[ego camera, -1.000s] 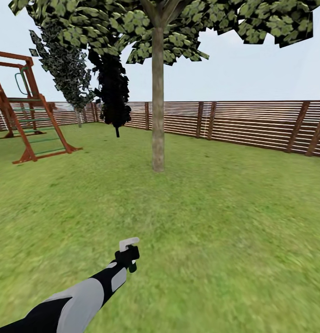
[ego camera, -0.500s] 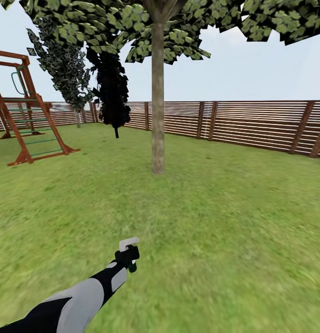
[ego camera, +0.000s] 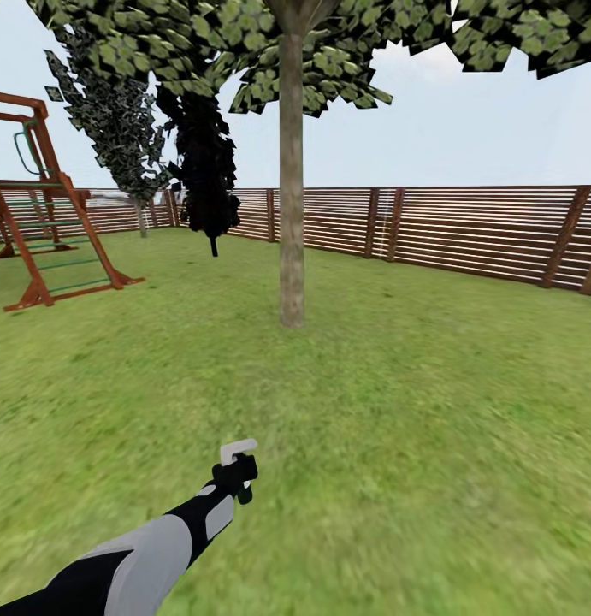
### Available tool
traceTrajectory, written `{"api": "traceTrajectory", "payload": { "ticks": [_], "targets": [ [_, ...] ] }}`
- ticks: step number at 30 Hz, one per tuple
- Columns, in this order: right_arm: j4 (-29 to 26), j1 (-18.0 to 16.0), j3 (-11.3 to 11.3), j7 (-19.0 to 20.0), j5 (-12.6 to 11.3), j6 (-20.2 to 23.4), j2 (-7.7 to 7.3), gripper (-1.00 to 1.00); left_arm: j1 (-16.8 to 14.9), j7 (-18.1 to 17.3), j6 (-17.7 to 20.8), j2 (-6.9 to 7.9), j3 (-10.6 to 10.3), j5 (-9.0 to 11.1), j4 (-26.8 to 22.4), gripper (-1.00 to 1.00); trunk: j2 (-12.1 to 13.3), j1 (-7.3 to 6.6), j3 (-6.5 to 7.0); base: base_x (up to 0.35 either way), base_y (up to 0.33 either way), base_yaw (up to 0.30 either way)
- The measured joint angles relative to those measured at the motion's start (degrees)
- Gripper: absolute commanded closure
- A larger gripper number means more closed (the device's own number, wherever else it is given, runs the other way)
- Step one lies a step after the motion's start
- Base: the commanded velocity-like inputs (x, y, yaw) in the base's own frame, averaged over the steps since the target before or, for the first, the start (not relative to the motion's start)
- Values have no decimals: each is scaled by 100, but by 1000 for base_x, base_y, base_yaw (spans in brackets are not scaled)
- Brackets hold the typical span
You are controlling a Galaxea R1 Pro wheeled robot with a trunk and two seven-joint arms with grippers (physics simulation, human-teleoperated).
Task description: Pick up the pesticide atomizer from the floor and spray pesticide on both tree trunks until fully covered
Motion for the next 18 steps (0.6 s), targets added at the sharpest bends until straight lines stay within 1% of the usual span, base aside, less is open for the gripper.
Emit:
{"api": "traceTrajectory", "payload": {
  "ticks": [9,18],
  "targets": [
    [-21,0,8,-8,16,0,-41,-100,-2,0,0,0,0,-3,0,100,0,0,0,350,0,0],
    [-23,0,17,-9,18,0,-45,-100,1,0,0,0,0,-2,0,100,0,0,0,350,0,0]
  ]
}}
